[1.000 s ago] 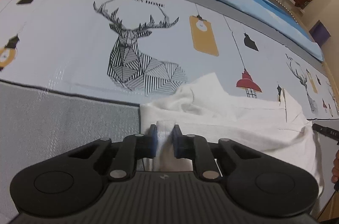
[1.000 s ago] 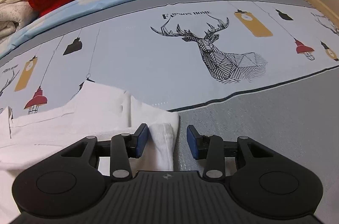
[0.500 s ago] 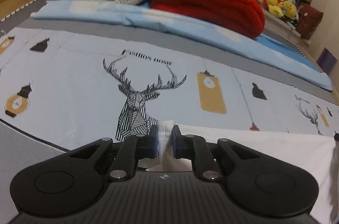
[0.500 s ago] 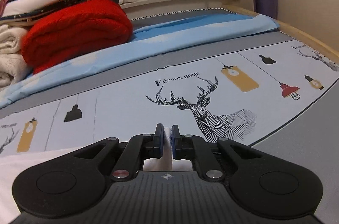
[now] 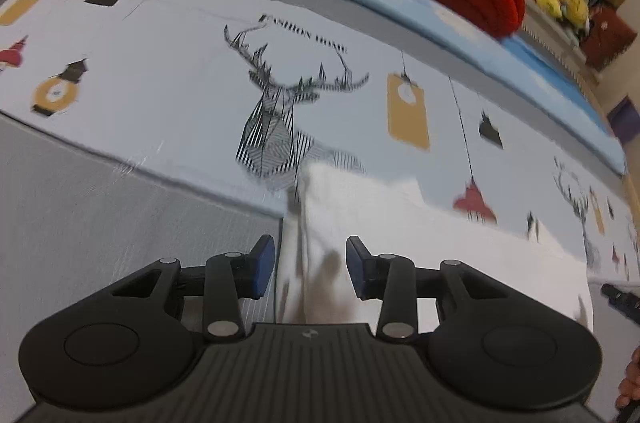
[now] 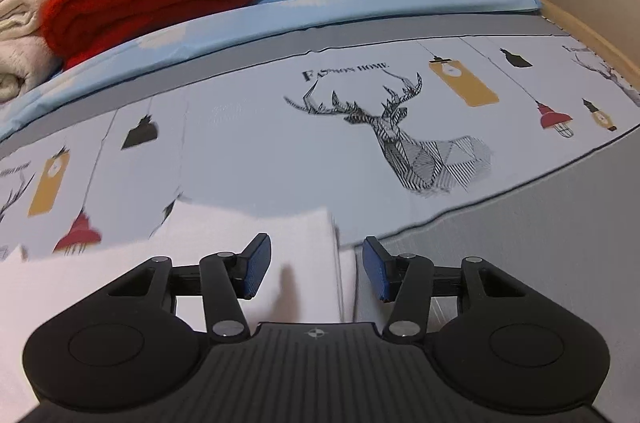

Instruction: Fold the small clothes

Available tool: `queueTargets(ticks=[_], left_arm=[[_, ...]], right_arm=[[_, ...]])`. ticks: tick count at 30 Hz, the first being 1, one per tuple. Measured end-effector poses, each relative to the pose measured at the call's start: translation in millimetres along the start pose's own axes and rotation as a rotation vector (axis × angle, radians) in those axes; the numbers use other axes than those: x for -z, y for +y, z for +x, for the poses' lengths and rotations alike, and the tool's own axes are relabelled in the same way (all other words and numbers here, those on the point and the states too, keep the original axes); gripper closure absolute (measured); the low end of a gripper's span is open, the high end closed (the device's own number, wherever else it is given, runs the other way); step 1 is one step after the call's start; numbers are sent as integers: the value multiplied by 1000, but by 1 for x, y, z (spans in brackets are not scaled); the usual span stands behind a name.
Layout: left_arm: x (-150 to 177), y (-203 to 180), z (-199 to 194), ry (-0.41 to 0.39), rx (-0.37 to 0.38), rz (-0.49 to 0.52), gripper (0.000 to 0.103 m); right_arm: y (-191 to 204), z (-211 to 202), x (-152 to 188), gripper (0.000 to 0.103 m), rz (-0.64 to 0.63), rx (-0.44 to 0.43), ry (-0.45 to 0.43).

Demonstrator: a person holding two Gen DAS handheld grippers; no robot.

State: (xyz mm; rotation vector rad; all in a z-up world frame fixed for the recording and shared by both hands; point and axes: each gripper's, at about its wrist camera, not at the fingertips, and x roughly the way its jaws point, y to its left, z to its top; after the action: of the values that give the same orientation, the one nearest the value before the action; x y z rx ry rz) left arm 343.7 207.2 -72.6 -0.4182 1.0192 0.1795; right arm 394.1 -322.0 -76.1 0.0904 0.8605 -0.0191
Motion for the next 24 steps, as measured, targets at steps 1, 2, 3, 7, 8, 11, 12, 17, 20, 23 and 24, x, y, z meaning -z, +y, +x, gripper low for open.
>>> queueTargets(ticks=[1,2,3,7,8,11,12,17,20,23,24], left_arm=[[2,-3,-9,19,-11,30,60],[6,-6,-21,19,-21,79,59],[10,-8,-32,5,-28,118,57],[40,-3,-54,36,1,179,52],[49,0,-53,48,13,179,52],[76,9,-33,156,-23,190,53],[78,12,-29,180,-55,188,55],[79,20,-29,176,-33,174,55],[83,21,-29,191,-13,186,55],[84,24,-28,205,1,200,55],[84,23,-28,211,-2,204,55]], right_arm=[[0,-11,2,50,1,-11,3],[1,-23,4,50,2,-22,5],[3,-37,6,50,-4,-37,11],[10,-77,27,49,-93,-84,24],[11,-82,36,48,-117,-86,39],[6,-77,63,48,-117,-83,102],[3,-69,70,49,-109,-72,156],[-8,-52,91,50,-82,-10,308],[-16,-56,93,50,-72,27,307],[-24,-57,94,51,-41,35,313],[-25,-58,95,52,-40,35,318]])
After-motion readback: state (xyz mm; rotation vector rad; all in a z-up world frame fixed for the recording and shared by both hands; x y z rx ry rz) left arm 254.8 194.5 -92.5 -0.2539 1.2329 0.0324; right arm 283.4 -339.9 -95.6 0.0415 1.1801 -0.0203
